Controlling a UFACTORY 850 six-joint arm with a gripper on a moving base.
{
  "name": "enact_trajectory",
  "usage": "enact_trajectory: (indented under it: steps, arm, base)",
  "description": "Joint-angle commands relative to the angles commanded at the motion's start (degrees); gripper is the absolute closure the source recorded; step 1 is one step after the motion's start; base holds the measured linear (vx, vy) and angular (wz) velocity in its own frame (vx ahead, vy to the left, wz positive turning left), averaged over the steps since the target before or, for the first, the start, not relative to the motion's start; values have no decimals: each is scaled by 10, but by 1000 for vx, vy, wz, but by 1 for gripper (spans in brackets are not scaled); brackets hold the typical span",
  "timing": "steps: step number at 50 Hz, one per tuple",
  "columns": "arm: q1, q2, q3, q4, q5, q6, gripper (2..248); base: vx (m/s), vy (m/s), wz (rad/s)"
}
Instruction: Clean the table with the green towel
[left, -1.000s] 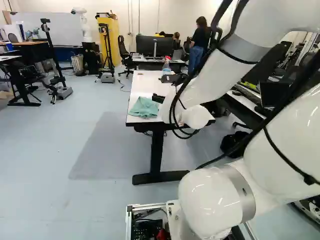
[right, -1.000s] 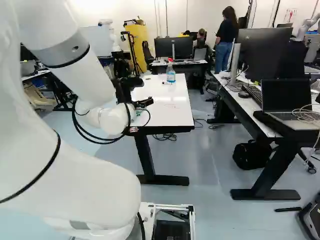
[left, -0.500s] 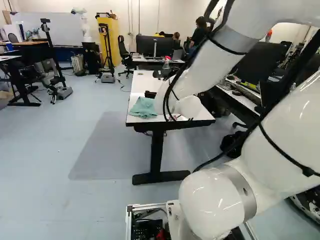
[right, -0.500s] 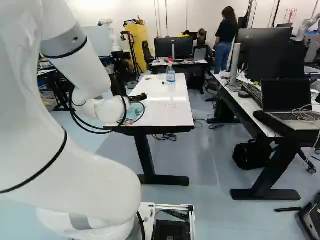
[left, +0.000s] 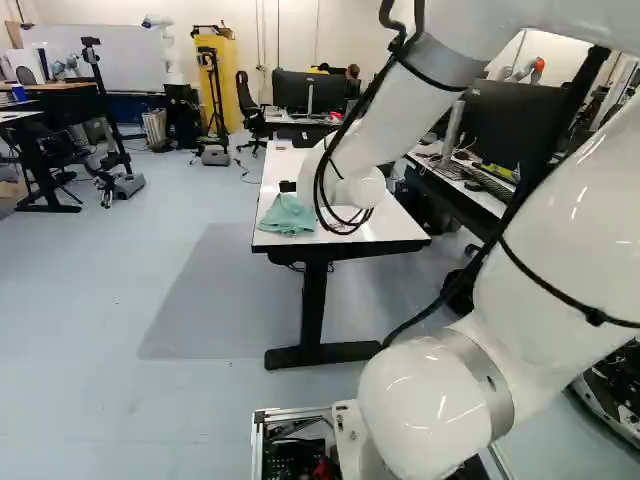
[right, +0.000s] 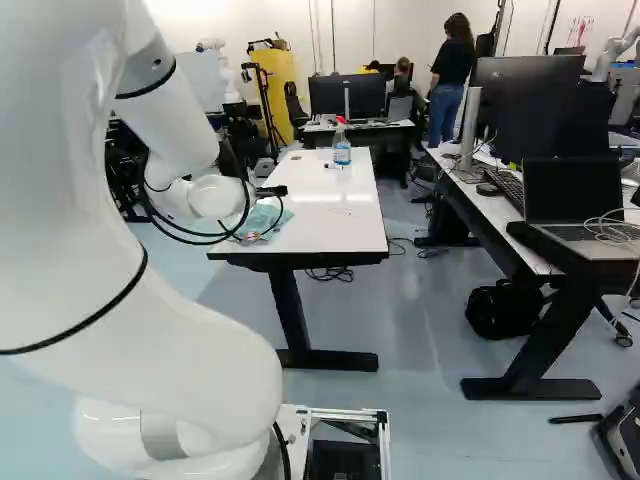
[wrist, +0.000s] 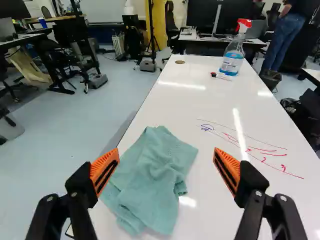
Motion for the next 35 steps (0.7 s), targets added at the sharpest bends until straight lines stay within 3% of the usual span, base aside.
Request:
enact_trajectory:
  steps: [35]
  arm:
    - [17,-65,-114,0,-174,0,3]
  base:
    - [0,0,0]
